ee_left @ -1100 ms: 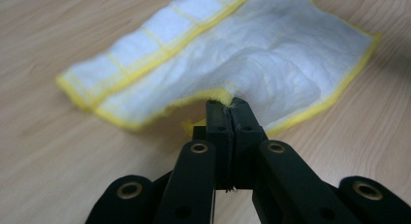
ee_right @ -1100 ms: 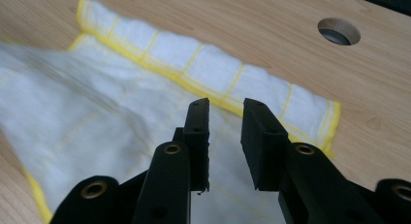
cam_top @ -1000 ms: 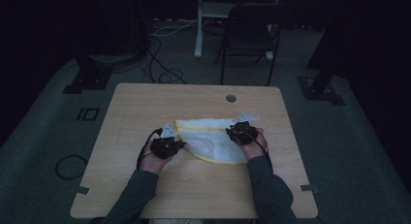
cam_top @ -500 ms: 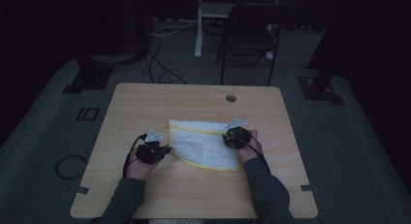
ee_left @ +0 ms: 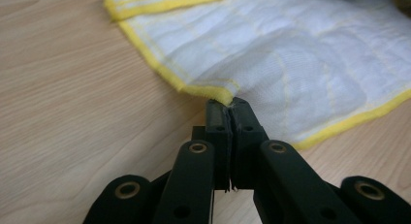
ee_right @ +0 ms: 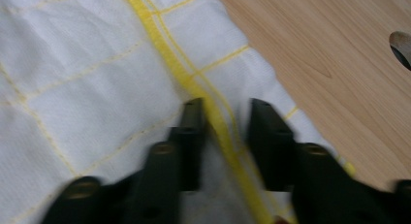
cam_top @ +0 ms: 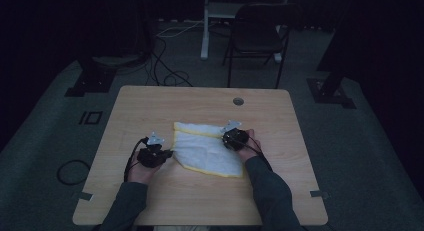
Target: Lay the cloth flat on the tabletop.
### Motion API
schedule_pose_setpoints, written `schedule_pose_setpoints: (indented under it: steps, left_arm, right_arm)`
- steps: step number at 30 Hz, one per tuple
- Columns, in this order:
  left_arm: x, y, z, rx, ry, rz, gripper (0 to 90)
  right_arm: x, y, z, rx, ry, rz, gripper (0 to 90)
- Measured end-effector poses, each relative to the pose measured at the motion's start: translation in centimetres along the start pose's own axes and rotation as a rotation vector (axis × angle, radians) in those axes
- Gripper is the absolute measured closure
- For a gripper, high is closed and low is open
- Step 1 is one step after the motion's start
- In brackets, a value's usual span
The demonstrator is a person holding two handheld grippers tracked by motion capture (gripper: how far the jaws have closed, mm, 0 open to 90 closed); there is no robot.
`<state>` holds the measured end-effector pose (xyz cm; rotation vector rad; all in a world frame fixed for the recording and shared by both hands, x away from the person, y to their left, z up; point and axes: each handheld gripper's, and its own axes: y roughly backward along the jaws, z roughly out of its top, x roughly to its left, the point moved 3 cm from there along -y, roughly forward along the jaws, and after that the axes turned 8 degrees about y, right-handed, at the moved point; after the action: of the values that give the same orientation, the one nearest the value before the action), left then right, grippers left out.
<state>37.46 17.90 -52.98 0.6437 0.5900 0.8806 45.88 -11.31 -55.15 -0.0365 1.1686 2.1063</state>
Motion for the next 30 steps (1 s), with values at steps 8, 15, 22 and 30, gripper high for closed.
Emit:
schedule_pose_setpoints:
  steps: [8, 15, 22, 30]
  left_arm:
    - [1.4, -0.5, -0.4, 0.048, 0.038, 0.025, 88.6]
    - [3.1, -1.0, -1.2, 0.078, 0.091, 0.071, 86.7]
    - [4.1, -0.3, -1.5, 0.069, 0.11, 0.096, 82.9]
    - [3.6, -0.5, -1.1, 0.045, 0.088, 0.083, 78.9]
  right_arm:
    - [-1.5, 1.0, 0.0, -0.023, -0.103, -0.004, 82.4]
    - [-3.9, 2.3, -1.1, 0.0, -0.194, -0.067, 87.7]
    - [-5.1, 2.4, -2.2, 0.024, -0.246, -0.085, 87.7]
    - [-6.6, 2.5, -3.4, 0.054, -0.327, -0.142, 80.2]
